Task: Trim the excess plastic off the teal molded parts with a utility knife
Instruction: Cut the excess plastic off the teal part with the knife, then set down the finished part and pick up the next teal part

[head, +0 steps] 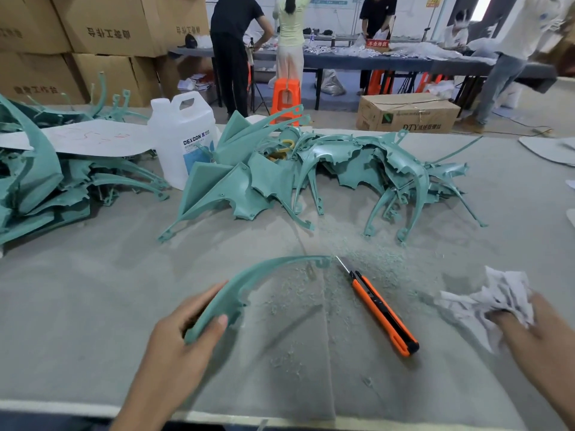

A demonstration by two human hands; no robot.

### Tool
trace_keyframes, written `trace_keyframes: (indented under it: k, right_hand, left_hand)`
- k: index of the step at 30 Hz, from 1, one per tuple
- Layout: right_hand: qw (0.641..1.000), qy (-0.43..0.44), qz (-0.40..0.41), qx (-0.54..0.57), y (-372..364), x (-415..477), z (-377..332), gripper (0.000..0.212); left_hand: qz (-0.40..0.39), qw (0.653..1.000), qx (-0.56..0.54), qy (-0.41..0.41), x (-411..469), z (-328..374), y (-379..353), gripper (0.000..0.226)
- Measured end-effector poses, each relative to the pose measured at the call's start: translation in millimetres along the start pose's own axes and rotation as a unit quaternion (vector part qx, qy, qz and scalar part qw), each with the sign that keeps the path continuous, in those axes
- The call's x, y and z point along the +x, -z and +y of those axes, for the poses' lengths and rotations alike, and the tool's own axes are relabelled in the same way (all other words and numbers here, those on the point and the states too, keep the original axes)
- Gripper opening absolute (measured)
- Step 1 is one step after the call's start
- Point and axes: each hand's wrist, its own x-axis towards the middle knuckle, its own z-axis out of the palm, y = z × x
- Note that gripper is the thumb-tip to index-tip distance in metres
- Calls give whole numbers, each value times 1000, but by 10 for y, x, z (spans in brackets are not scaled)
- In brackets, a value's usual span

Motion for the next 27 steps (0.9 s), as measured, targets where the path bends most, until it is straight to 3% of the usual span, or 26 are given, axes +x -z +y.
trace_keyframes:
  k: [3,6,9,11,13,15,20,23,27]
  right_hand:
    - [994,23,35,103,-25,-132,-243,8]
    - [980,76,28,182,-128,-200,-650,10]
    - [961,208,59,175,-279,-271,-1201,18]
    - [949,288,59,111,-442,-326,-1508,27]
    - [960,272,9,60,-605,-441,-1750,47]
    - [955,280,-45,87,-720,-643,-1936,60]
    - [859,390,-222,246,-741,-1128,-2173,75]
    - [822,435,-257,264,-650,-1125,-2204,73]
    - [882,383,-127,242,-628,-869,-2254,65]
  left_hand:
    - [-77,996,-35,35,-127,-52,48,59]
    - [-52,996,-56,35,-175,6,13,48]
    - [-55,998,-41,3,-201,215,-76,53]
    - [-72,996,-54,-19,-240,372,-161,62]
    - [-99,991,-85,-34,-276,472,-239,69]
    - [-115,989,-88,-41,-275,500,-322,74]
    - [-43,985,-168,-1,-176,419,-446,50]
    - [-40,979,-200,18,-156,457,-432,54]
    - [-58,968,-239,44,-156,448,-403,55]
